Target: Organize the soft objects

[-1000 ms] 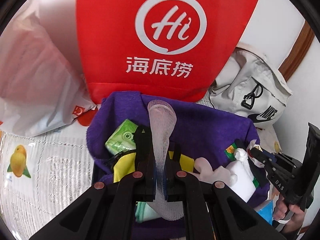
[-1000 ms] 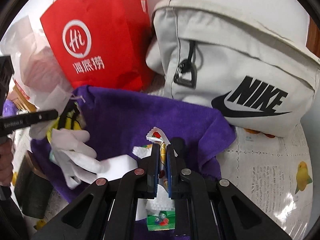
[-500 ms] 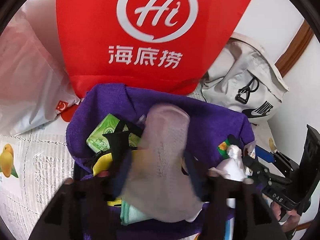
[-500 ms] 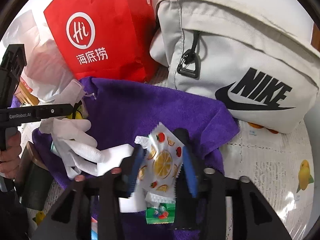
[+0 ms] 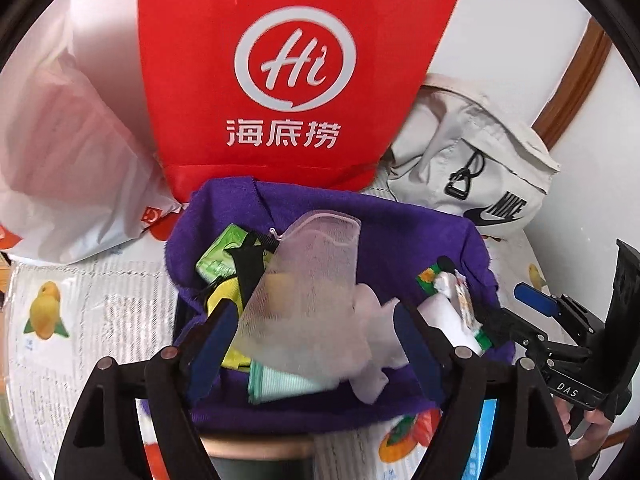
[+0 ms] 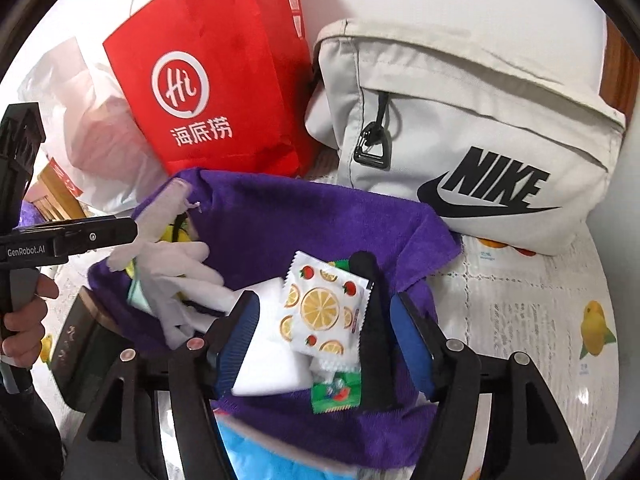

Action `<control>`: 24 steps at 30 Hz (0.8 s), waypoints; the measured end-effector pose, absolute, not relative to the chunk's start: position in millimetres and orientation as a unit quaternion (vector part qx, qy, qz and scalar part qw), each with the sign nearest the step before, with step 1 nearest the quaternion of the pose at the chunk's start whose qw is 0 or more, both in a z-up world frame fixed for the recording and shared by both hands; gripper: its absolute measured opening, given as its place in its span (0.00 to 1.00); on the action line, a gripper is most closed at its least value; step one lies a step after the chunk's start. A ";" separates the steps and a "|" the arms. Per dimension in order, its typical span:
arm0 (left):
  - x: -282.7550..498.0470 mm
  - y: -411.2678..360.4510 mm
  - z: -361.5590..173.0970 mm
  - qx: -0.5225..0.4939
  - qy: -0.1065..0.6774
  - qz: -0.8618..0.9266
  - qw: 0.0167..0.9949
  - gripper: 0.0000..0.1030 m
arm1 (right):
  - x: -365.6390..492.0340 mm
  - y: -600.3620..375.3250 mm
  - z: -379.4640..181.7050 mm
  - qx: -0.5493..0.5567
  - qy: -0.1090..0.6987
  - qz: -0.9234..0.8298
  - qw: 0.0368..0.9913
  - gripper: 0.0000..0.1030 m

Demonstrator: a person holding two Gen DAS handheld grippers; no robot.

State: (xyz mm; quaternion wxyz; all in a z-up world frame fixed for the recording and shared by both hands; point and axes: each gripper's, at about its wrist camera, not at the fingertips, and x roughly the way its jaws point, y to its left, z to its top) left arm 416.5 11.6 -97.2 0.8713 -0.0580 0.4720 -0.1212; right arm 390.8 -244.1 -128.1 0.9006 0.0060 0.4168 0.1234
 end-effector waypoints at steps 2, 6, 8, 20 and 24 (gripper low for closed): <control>405.9 12.7 -90.5 -0.055 0.469 -0.117 0.874 0.81 | 378.9 -242.9 -120.3 0.005 0.414 0.123 0.902 0.65; 376.7 14.4 -76.0 -0.048 0.460 -0.106 0.881 0.87 | 346.6 -238.2 -102.1 0.009 0.406 0.125 0.905 0.66; 360.0 13.8 -68.6 -0.042 0.454 -0.097 0.885 0.92 | 331.8 -234.9 -95.2 0.006 0.399 0.126 0.908 0.67; 240.7 16.6 -33.6 -0.032 0.398 -0.044 0.916 1.00 | 221.3 -220.6 -75.0 0.026 0.378 0.114 0.918 0.84; 200.0 15.7 -24.7 -0.028 0.382 -0.035 0.923 1.00 | 186.8 -214.3 -70.5 0.010 0.364 0.083 0.928 0.96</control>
